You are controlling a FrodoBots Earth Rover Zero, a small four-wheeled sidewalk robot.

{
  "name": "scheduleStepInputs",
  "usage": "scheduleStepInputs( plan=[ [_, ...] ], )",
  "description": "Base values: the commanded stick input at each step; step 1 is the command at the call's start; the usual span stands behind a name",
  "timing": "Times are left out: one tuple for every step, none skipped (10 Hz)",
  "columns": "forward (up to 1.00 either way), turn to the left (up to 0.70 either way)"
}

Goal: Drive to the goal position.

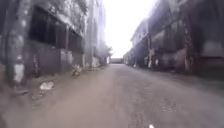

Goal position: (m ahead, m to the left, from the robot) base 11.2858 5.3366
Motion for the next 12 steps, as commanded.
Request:
scheduleStepInputs(
  plan=[
    [0.7,0.0],
    [0.7,0.0],
    [0.7,0.0],
    [0.7,0.0],
    [0.7,0.0],
    [0.7,0.0],
    [0.7,0.0],
    [0.7,0.0],
    [0.7,0.0],
    [0.7,0.0],
    [0.7,0.0],
    [0.7,0.0]
  ],
)
